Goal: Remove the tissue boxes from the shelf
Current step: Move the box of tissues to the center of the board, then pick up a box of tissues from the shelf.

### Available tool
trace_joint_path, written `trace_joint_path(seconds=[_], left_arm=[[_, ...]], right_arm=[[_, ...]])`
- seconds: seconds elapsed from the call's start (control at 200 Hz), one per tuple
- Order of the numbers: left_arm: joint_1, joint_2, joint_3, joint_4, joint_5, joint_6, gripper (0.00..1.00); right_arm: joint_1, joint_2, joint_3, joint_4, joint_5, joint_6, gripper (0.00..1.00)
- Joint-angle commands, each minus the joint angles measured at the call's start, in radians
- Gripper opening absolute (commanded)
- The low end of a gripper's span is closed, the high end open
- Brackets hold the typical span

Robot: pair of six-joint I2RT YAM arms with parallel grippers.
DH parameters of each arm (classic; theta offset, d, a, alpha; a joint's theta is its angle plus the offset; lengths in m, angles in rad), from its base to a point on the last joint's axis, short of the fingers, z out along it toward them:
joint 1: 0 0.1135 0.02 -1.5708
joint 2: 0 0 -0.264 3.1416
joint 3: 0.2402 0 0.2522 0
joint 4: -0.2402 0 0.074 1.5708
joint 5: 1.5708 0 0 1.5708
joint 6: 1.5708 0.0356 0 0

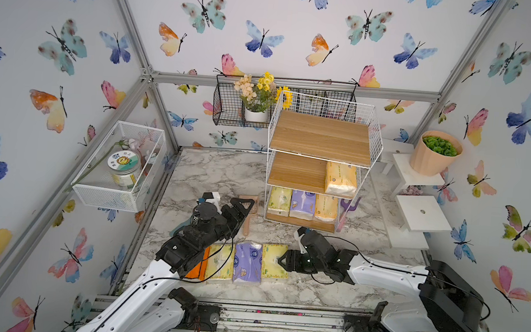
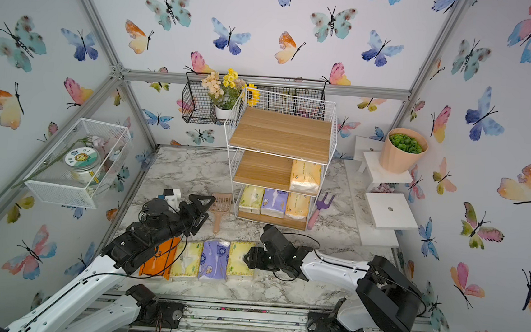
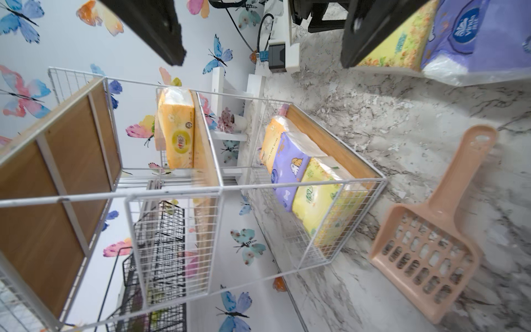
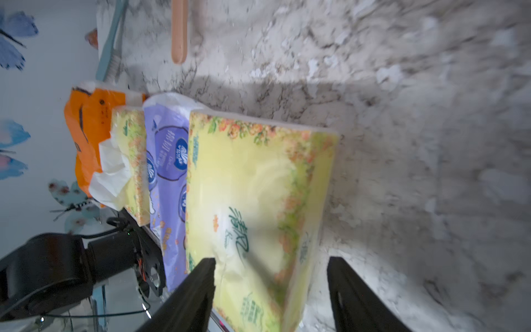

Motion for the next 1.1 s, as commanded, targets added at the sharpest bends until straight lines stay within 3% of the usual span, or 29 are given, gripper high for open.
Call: trace_joint_path(seconds=[0.0, 0.165, 0.27, 0.471, 0.641, 0.876, 1.096], left_arm=[[-0.037, 0.036, 0.071, 0.026, 0.055, 0.068, 0.89], [-0.248, 0.077, 0.15, 0.037, -0.177, 0.093, 0.9], [-0.354, 0.138, 0.195, 0.076, -0.245, 0.123, 0.89], [-0.512, 0.288, 0.273, 0.181, -0.382, 0.166, 0.8], [-0.54, 0.491, 0.424, 0.192, -0.395, 0.218, 0.68], [-0.534, 0.677, 0.6, 0.187, -0.555, 0.293, 0.58], [-0.491, 0.76, 0.639, 0.272, -0.502, 0.267, 0.57]], right_arm=[[0.002, -0.153, -0.015, -0.18, 0.221, 0.087, 0.71], [0.002, -0.435, 0.01, -0.423, 0.473, 0.204, 0.72], [0.002, -0.571, 0.071, -0.542, 0.586, 0.213, 0.71], [0.002, -0.645, 0.25, -0.706, 0.739, 0.204, 0.69], [0.002, -0.658, 0.379, -0.774, 0.84, 0.151, 0.69], [0.002, -0.724, 0.443, -0.776, 0.924, 0.104, 0.68], [0.002, -0.766, 0.454, -0.797, 0.961, 0.103, 0.67]])
